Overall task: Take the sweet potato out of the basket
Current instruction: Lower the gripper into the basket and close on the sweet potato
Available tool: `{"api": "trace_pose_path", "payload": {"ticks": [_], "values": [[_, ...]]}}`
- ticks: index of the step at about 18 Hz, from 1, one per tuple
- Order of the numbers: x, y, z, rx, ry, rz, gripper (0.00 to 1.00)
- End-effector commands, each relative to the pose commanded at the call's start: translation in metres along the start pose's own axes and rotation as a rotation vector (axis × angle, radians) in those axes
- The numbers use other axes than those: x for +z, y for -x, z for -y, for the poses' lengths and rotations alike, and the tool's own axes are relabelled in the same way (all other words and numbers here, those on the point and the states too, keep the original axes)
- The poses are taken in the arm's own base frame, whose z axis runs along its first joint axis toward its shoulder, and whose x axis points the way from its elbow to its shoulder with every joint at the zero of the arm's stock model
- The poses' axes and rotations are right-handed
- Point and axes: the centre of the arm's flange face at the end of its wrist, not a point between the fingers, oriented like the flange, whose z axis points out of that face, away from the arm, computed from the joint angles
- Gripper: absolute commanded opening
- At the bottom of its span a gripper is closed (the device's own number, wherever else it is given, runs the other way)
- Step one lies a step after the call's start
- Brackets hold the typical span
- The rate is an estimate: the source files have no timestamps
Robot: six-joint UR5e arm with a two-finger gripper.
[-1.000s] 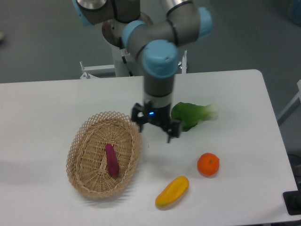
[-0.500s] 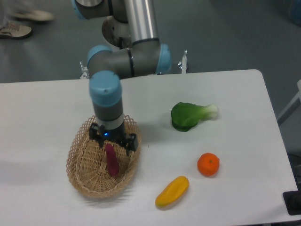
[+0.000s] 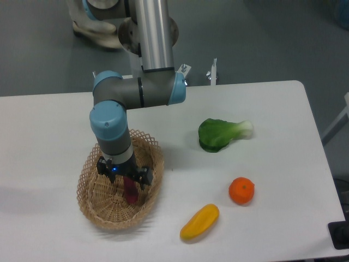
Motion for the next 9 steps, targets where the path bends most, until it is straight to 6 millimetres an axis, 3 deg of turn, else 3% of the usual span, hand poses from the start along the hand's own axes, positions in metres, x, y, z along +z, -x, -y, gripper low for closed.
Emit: {"api": "trace_pose_path", "payload": {"ticks": [6, 9], "values": [[0.0016, 0.0011, 0.0022, -0.021, -0.012, 0.018, 0.99], [0.0004, 0.0013, 0.0025, -0.023, -0.017, 0.020, 0.74]]}}
